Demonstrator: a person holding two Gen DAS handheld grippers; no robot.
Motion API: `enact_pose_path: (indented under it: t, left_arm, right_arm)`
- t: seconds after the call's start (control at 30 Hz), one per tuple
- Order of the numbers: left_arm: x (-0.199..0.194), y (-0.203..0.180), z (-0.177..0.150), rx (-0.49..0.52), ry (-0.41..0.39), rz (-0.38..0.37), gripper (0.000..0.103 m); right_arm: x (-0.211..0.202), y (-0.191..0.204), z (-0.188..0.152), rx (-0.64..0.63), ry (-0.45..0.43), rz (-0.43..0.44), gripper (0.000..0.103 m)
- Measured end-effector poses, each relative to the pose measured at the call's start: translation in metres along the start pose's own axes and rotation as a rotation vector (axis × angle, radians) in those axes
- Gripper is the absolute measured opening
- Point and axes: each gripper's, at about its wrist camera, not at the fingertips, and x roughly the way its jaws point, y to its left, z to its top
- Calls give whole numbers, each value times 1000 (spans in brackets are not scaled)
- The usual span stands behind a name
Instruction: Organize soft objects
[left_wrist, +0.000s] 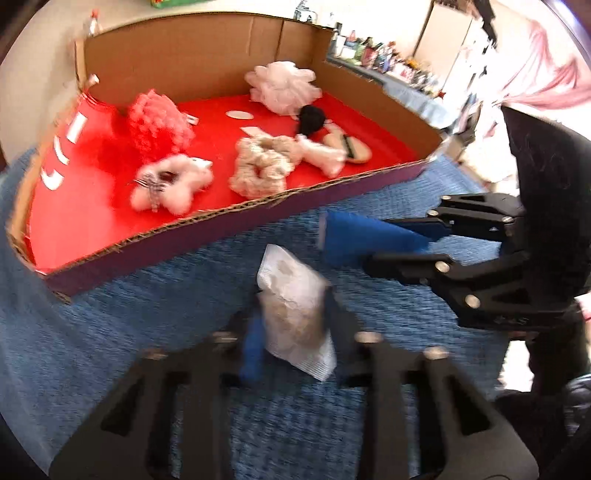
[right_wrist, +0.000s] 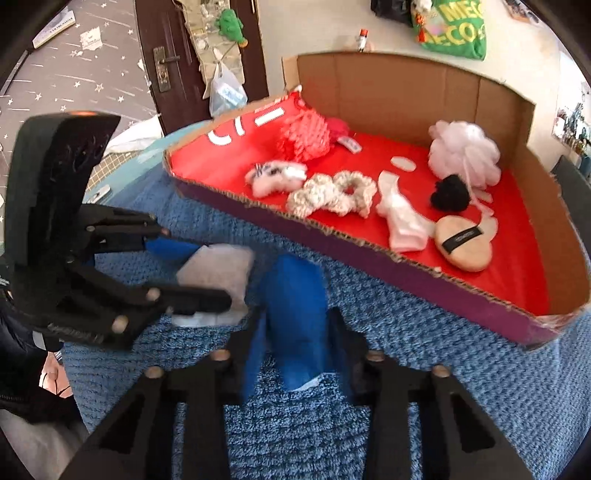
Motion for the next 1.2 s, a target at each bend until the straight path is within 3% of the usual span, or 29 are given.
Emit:
enact_pose_path:
  t: [0.2,0.5,0.7,0.8,0.87,0.93,1.0,1.07,1.2]
  left_arm:
    - [-18,-1,6,11,-54,16,19]
    - [-20,-1,5,17,-55,12,19]
    - [-18,4,0,15,-48,65,20]
    - [-19,7,-4,20,-52,94,32]
    - [-19,9,-7,21,-54,120,74]
    - [-22,9,-10,34,-81,138,75]
    - [-19,9,-11,44,-60,143,75]
    - [-16,9,-12,51,-55,160,75]
    - [-11,5,-11,80,-46,156,75]
  right_arm:
    - [-32,-2,6,37,-93,-17,31]
    - [-38,-3,6,59,-102,-23,31]
    - [-36,-3,1,60,-89,-39,32]
    - [-29,-6,-6,76,-57,-61,36]
    - [-23,-8,-12,86,-34,-72,41]
    - [-19,-9,-16,92,-22,-82,43]
    - [-16,-10,-19,94,-9,-97,57]
    - [-16,-10,-18,94,-9,-120,77]
    - [-19,-7,-17,75,-23,-143,78]
